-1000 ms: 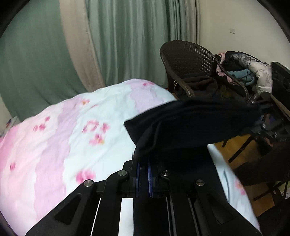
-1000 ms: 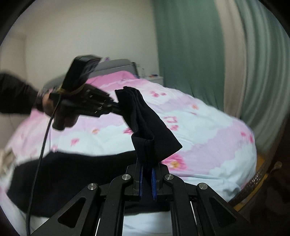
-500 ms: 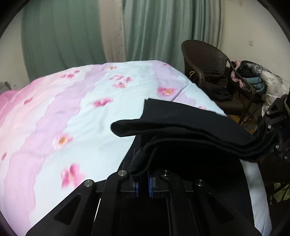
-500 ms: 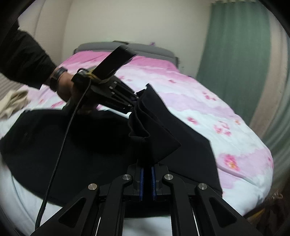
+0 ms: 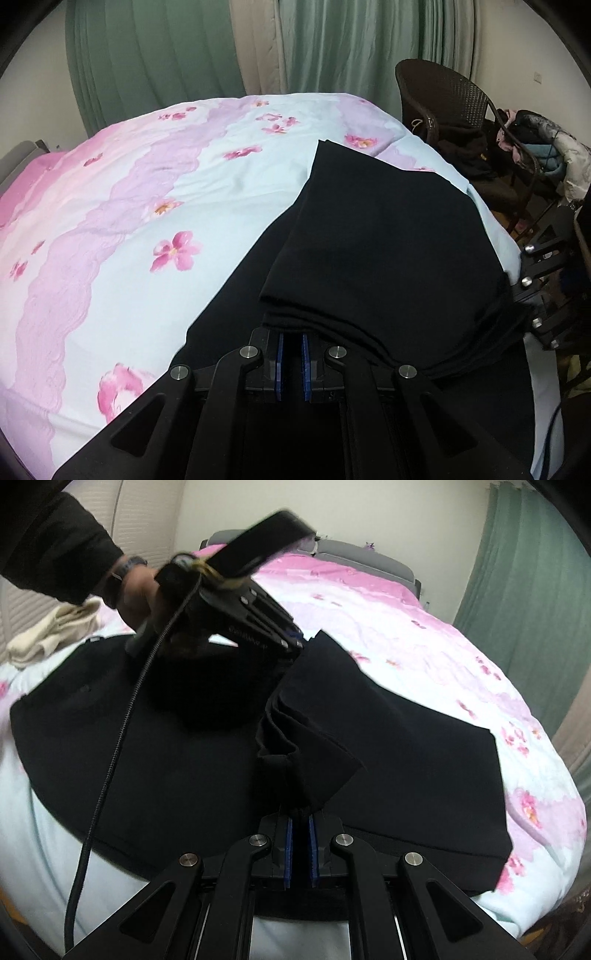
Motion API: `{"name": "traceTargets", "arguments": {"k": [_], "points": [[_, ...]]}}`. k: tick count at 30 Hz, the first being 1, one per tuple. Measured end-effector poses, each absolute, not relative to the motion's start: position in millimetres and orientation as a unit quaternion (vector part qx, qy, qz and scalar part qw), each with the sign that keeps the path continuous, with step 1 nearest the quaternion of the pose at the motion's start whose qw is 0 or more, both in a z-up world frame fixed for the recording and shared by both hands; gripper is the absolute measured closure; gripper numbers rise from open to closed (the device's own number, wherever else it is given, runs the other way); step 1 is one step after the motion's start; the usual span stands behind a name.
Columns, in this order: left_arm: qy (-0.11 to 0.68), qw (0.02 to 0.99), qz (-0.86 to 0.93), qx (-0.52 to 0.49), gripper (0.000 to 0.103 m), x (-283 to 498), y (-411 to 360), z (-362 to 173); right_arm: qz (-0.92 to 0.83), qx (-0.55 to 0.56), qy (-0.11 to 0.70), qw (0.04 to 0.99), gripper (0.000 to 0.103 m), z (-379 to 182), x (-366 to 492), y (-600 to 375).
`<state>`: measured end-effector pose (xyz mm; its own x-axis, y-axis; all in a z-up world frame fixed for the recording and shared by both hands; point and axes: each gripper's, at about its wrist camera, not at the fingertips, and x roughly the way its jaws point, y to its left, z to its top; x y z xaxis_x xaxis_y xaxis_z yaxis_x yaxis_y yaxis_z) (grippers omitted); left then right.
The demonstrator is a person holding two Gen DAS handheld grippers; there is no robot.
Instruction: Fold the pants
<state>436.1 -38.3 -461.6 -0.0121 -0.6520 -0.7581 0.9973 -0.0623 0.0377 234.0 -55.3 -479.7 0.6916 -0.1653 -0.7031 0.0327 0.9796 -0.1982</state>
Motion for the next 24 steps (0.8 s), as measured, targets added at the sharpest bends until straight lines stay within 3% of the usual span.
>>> {"name": "traceTargets", "arguments": {"k": [4,6,8,14,18,24], "points": [[0.278,0.640,-0.641,0.320,0.092,434.7,-23.2,-453.4,-0.052,-0.103,0.401,0.909,0.090,-492.0,235.3,-50.0],[0.282,0.648,-0.629,0.324,0.085,434.2,-15.0,-450.0,-0.054,-0.106,0.404,0.907,0.086,-497.0,235.6,-49.4],[0.287,0.657,-0.620,0.319,0.079,433.3,-8.6,-445.1,-0.046,-0.113,0.418,0.900,0.067,-502.5,237.8,-45.6],[0.285,0.684,-0.600,0.302,0.057,416.1,-8.3,-416.3,-0.058,-0.120,0.379,0.916,0.040,-478.7,214.4,-44.1],[0.286,0.710,-0.585,0.268,0.036,398.5,-26.1,-397.5,-0.110,-0.093,0.357,0.923,0.039,-448.6,184.6,-78.9],[0.320,0.744,-0.543,0.223,0.034,360.9,-65.1,-410.5,-0.211,-0.024,0.380,0.900,0.039,-447.4,151.1,-172.2]]}}
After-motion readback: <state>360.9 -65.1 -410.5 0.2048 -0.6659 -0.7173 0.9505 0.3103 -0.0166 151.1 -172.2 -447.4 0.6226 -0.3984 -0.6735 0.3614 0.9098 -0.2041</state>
